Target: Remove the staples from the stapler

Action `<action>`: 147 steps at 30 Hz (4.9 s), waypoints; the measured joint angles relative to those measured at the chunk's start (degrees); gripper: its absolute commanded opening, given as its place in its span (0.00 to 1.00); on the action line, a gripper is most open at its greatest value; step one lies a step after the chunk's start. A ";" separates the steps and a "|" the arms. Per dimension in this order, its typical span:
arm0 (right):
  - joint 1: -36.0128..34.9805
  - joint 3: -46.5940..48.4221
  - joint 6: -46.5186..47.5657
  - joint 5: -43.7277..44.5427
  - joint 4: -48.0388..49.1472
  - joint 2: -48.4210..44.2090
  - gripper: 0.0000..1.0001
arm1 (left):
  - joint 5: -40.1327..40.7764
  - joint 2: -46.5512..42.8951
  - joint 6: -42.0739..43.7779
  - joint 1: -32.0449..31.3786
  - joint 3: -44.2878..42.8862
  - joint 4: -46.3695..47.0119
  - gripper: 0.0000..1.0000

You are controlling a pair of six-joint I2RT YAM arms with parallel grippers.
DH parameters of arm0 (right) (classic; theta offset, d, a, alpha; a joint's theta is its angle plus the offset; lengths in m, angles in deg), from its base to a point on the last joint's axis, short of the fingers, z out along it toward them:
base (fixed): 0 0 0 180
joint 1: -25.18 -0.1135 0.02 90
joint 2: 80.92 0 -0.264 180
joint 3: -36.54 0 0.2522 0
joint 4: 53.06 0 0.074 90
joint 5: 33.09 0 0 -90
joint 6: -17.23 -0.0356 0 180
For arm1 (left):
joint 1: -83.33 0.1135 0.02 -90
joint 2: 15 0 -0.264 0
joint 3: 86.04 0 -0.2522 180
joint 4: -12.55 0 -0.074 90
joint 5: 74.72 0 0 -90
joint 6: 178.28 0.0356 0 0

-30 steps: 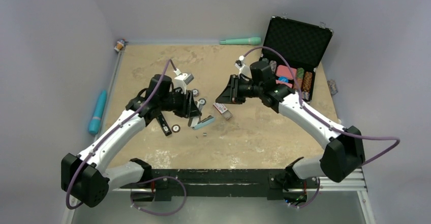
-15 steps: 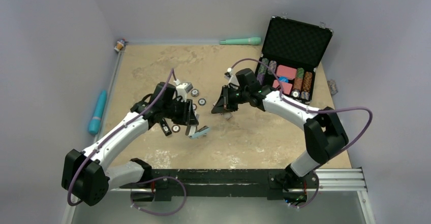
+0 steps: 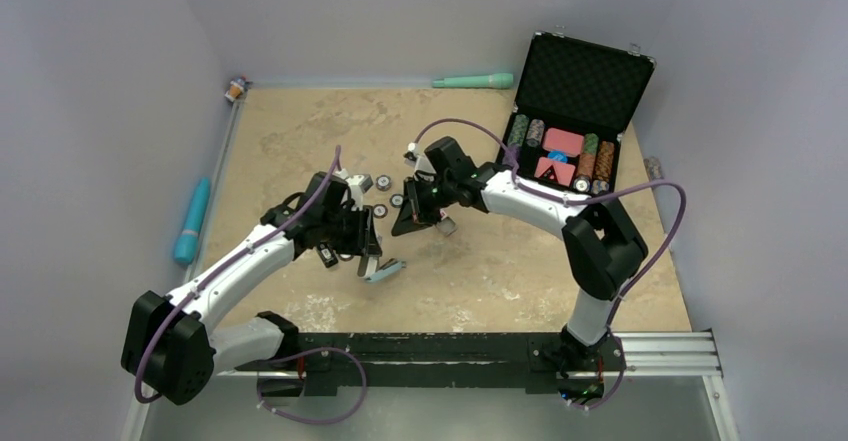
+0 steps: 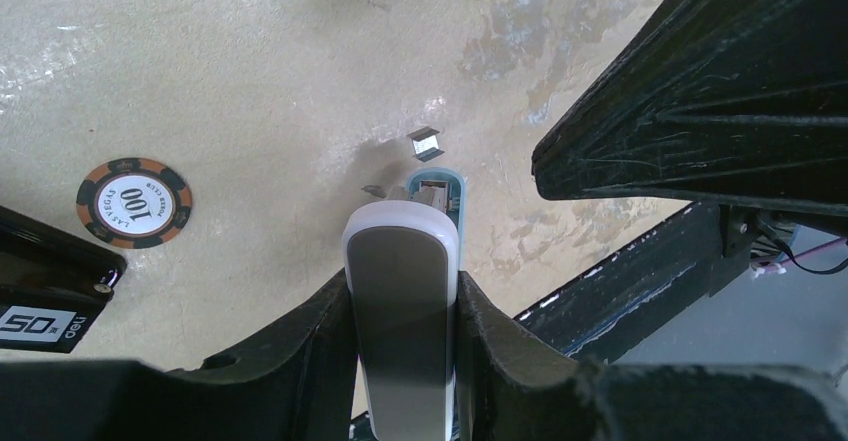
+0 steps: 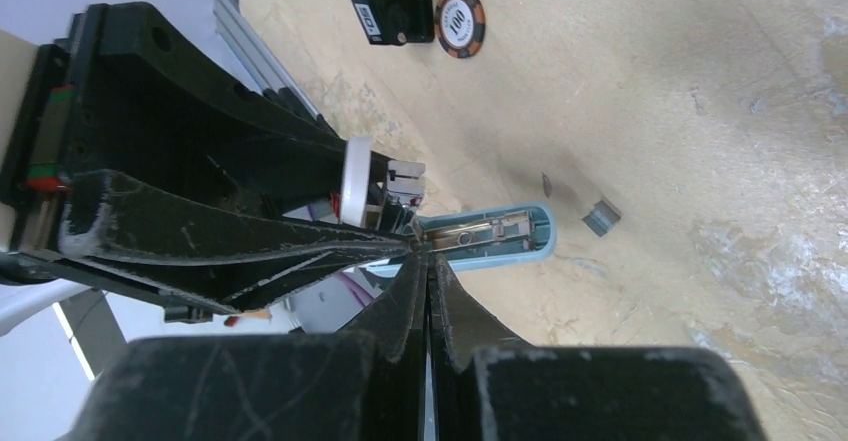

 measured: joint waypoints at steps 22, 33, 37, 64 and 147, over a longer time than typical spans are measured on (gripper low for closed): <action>-1.90 8.15 4.00 1.44 -8.85 8.70 0.00 | 0.57 -2.23 -1.05 0.00 -2.99 -1.40 0.00; -2.78 7.80 7.89 1.81 -11.69 9.66 0.00 | 3.34 -1.42 -1.20 0.00 -6.80 -4.35 0.00; -4.20 5.22 9.62 1.64 -11.78 9.66 0.00 | 3.32 0.72 -1.53 0.00 -7.76 -4.44 0.00; 0.11 -2.95 11.10 9.90 -15.76 -4.28 0.79 | 10.78 1.05 1.18 1.18 -12.61 -8.96 0.00; -3.80 0.61 -11.91 12.11 18.91 -29.88 0.00 | -6.97 -17.18 -15.65 8.94 -27.80 -0.94 1.00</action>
